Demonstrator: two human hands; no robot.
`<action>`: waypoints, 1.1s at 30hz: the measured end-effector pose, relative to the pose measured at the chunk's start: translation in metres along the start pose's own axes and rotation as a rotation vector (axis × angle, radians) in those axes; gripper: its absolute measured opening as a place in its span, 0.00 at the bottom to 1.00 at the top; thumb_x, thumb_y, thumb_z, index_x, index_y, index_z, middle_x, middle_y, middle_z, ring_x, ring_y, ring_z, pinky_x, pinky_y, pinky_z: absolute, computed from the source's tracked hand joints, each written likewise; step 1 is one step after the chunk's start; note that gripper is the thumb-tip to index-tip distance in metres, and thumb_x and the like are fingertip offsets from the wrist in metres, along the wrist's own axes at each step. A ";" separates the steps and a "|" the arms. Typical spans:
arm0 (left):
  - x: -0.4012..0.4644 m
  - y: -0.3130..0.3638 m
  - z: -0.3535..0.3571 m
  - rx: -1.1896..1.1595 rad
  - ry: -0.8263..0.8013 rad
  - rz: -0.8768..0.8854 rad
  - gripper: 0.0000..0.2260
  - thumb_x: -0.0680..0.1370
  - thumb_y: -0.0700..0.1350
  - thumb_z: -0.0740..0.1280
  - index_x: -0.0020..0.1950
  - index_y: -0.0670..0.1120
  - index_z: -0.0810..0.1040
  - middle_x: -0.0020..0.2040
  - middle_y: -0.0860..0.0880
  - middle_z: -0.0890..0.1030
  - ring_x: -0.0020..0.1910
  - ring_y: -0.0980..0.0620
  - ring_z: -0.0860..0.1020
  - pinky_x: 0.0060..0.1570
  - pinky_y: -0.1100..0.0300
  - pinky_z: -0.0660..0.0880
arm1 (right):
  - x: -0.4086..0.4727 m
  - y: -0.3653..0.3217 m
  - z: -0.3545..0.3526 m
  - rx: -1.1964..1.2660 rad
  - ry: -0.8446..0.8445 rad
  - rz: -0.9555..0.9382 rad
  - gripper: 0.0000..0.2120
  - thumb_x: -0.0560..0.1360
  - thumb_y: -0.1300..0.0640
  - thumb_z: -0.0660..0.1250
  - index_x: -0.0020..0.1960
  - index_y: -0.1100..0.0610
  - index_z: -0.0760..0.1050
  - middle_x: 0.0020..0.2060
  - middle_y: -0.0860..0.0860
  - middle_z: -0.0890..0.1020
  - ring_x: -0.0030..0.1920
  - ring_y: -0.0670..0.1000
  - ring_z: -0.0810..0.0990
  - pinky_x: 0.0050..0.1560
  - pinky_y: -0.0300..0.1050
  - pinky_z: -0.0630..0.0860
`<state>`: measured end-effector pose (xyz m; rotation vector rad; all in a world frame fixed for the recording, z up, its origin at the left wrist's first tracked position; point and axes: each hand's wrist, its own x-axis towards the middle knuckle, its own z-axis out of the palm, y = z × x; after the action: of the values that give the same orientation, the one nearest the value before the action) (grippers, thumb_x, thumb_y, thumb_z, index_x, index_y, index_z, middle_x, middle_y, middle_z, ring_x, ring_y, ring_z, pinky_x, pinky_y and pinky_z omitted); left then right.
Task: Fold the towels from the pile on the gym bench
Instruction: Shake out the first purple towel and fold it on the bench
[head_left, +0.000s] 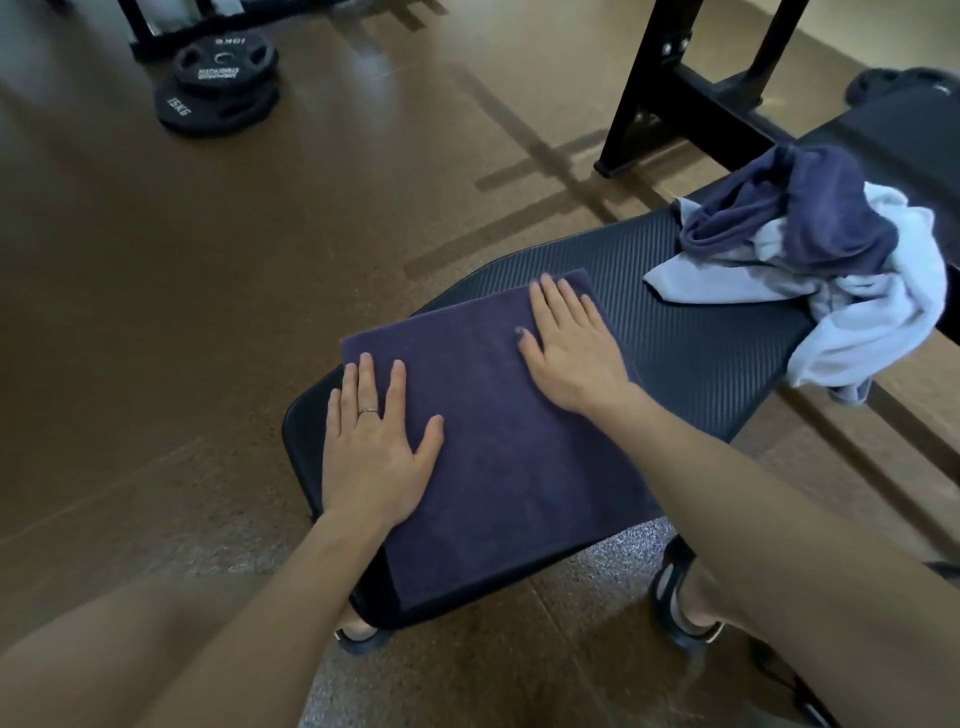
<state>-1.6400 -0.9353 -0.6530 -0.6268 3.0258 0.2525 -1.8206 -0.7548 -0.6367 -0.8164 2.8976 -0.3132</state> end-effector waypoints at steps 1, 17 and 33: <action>0.000 0.000 0.000 0.004 0.002 -0.003 0.35 0.81 0.68 0.42 0.84 0.51 0.44 0.83 0.44 0.41 0.82 0.46 0.40 0.81 0.47 0.43 | 0.002 0.007 0.000 -0.019 -0.023 0.006 0.32 0.85 0.41 0.44 0.83 0.55 0.44 0.83 0.51 0.45 0.82 0.50 0.42 0.81 0.49 0.40; 0.015 -0.008 -0.025 -0.205 -0.129 -0.028 0.35 0.81 0.64 0.57 0.83 0.51 0.47 0.83 0.43 0.44 0.81 0.42 0.46 0.79 0.45 0.49 | -0.183 -0.124 0.011 0.329 0.063 -0.325 0.27 0.74 0.46 0.65 0.69 0.57 0.73 0.61 0.52 0.77 0.62 0.54 0.74 0.63 0.50 0.73; 0.070 -0.034 -0.066 -0.428 -0.095 -0.167 0.09 0.75 0.39 0.70 0.49 0.53 0.77 0.53 0.47 0.79 0.51 0.43 0.78 0.51 0.50 0.76 | -0.212 -0.131 0.036 -0.103 0.072 -0.622 0.08 0.78 0.57 0.63 0.57 0.54 0.73 0.54 0.54 0.74 0.52 0.57 0.73 0.52 0.52 0.74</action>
<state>-1.6915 -1.0047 -0.5980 -0.8561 2.8183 0.9064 -1.5689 -0.7583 -0.6300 -1.7464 2.6590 -0.2459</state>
